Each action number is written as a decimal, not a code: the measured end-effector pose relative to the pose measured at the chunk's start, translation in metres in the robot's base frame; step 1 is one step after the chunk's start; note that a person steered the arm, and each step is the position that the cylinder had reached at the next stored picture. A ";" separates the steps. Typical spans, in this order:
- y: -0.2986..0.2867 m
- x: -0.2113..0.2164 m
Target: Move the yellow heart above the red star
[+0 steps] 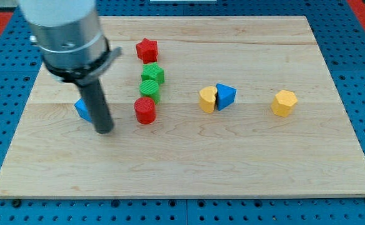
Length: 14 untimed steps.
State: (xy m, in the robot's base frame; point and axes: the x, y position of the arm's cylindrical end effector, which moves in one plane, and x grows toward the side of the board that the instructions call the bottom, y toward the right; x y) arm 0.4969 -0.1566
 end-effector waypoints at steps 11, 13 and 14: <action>0.233 -0.109; 0.259 -0.164; 0.284 -0.196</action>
State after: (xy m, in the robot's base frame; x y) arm 0.3013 0.1277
